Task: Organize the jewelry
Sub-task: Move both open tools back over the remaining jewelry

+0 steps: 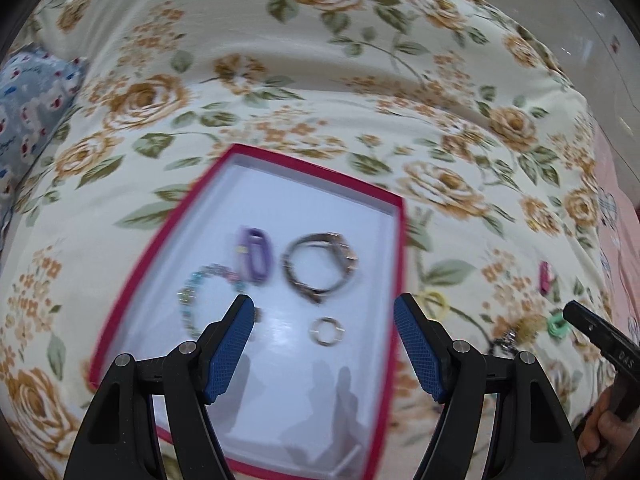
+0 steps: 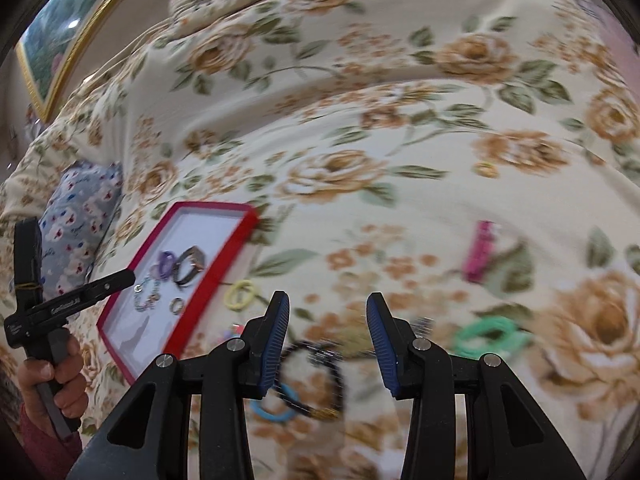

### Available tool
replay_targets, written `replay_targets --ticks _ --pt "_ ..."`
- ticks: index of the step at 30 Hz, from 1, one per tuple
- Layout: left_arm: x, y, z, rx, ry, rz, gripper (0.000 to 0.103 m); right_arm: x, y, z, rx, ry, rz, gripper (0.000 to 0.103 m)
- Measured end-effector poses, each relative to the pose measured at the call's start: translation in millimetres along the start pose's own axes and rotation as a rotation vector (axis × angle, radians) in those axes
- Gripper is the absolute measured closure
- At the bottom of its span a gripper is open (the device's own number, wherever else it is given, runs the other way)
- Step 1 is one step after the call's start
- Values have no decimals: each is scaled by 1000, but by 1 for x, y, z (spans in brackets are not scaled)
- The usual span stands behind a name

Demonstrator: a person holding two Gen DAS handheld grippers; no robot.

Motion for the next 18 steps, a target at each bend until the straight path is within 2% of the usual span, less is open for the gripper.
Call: replay_targets --ticks 10,18 --pt "-12 -51 -5 -101 48 -85 31 -9 -52 29 -91 -21 -62 57" --pt "-18 -88 -17 -172 83 -137 31 -14 -74 37 -125 -26 -86 56"
Point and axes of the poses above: each gripper's, at about its wrist camera, not at the fingertips, and z roughly against the way its jaws point, y to its left, x to its top, the point moved 3 cm from there along -z, roughly the way its jaws point, and after that the axes turned 14 degrees about -y, right-handed, at the moved point
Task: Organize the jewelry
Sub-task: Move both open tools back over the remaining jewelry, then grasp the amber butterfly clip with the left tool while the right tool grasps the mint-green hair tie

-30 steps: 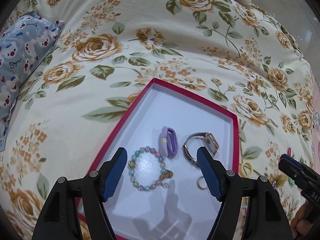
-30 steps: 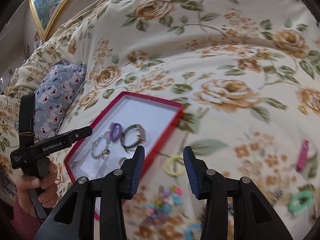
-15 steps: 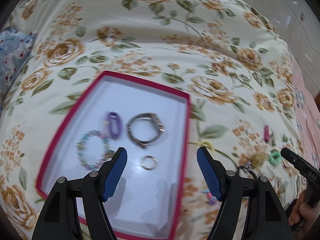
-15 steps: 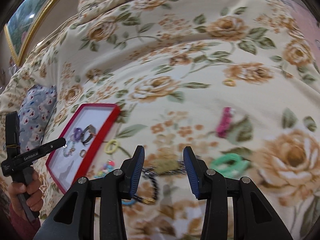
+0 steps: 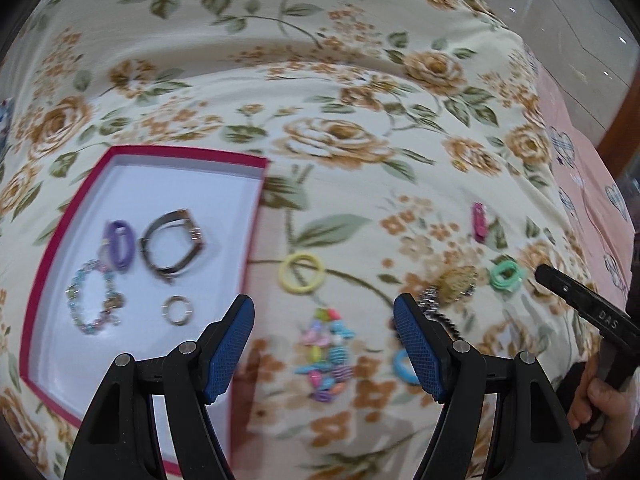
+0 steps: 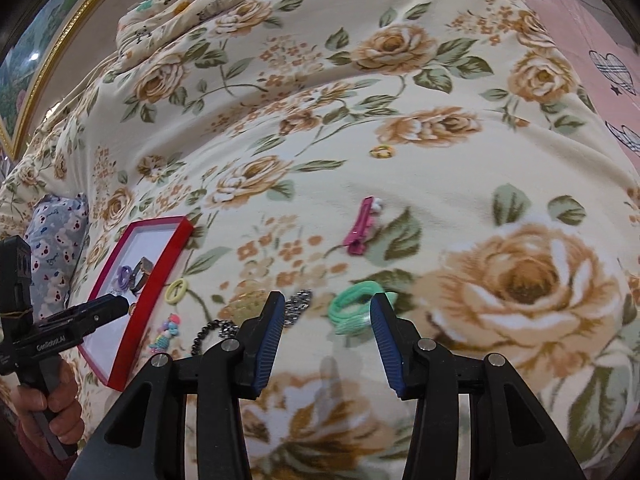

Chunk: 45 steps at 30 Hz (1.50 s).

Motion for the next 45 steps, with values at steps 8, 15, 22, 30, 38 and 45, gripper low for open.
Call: replay_targets --ticks 8,15,22,30,38,45 --pt "-4 -41 -38 -126 58 -90 27 -4 -18 -12 -42 45 -6 53" --pt "1 -65 -80 -182 90 -130 25 -7 -26 -27 -43 77 -11 53" --pt "3 -86 -109 -215 93 -164 25 -8 -28 -42 -56 104 7 58" --pt "-4 -95 -131 -244 128 -166 71 -12 -26 -46 -47 106 26 87" --pt "-4 -91 -116 -240 98 -172 75 -7 -16 -36 -11 75 21 89" --pt "2 -66 -77 -233 43 -119 75 -5 7 -30 40 66 35 89"
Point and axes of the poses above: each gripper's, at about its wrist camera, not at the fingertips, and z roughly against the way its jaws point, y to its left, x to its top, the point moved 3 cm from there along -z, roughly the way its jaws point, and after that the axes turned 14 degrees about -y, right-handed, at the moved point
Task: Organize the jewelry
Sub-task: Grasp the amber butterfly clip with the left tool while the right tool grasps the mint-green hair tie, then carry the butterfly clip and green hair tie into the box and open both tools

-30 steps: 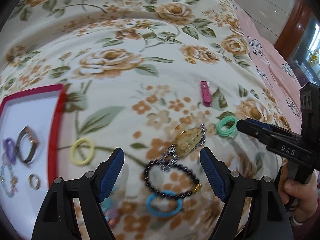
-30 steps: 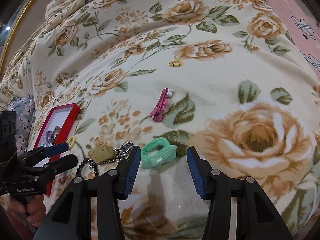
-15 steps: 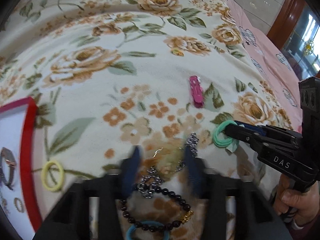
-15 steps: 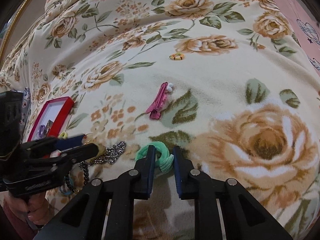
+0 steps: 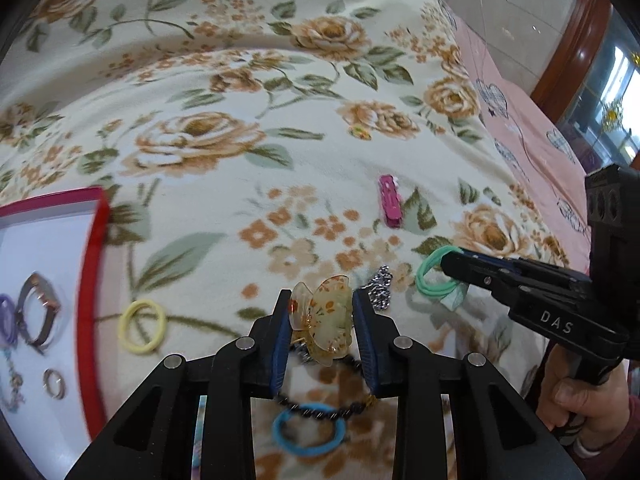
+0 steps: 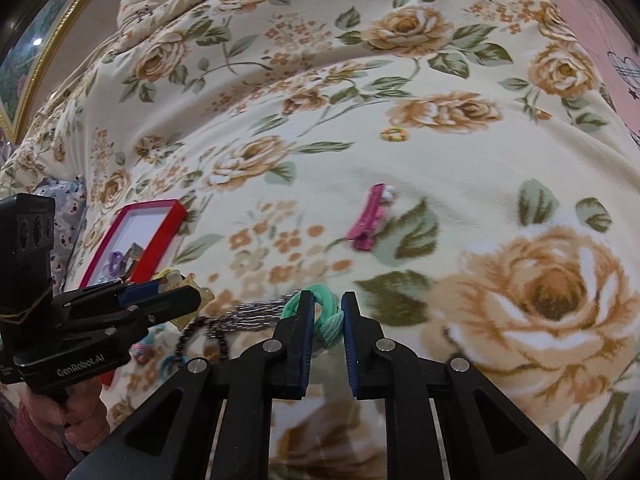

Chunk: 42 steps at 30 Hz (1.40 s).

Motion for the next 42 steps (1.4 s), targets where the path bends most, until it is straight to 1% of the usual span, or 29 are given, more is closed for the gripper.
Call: replay_targets --ticks 11,18,29,42 --pt "-9 32 67 79 -77 57 75 -3 52 -1 93 9 54 89" --pt "-20 49 103 117 -104 95 75 -6 81 -4 141 19 84 89" --pt "-31 84 143 186 -130 160 75 -9 127 -13 210 41 131 89" --pt "-50 130 182 295 -155 242 75 -16 189 -27 307 66 192 89"
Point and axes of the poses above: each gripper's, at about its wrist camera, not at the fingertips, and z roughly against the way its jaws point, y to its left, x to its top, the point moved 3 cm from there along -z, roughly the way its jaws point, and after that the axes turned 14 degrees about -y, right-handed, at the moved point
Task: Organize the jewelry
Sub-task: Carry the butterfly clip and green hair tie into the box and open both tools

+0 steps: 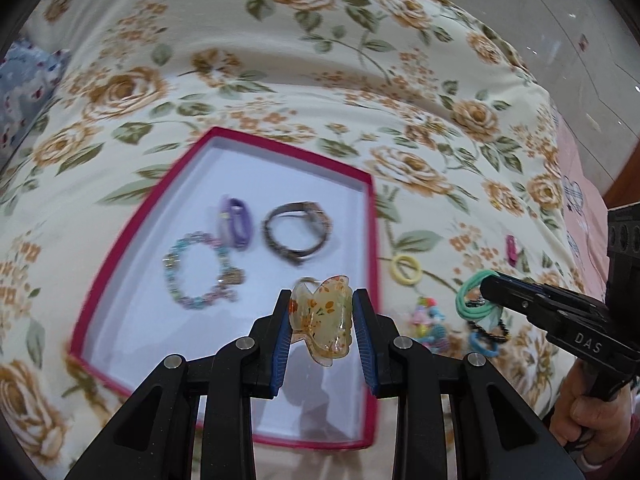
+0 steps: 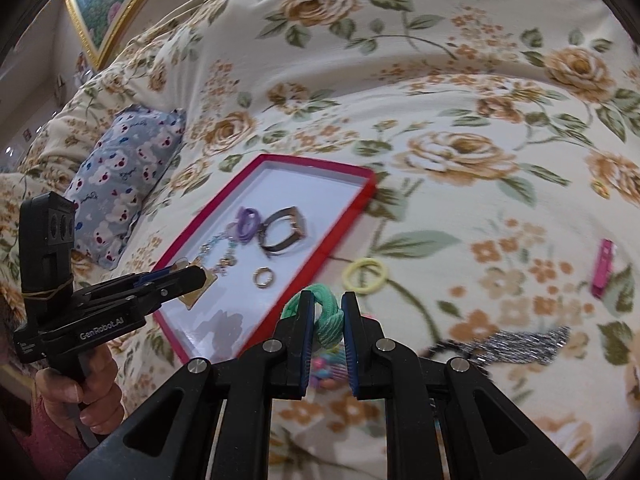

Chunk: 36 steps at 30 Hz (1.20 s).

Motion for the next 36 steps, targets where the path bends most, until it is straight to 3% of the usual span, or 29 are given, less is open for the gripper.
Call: replay_targets --ticks 16,36 --pt "2 48 -9 159 11 31 75 1 64 -68 105 69 79 89" --pt "3 61 -48 226 37 -1 74 -16 56 -117 79 151 90 85"
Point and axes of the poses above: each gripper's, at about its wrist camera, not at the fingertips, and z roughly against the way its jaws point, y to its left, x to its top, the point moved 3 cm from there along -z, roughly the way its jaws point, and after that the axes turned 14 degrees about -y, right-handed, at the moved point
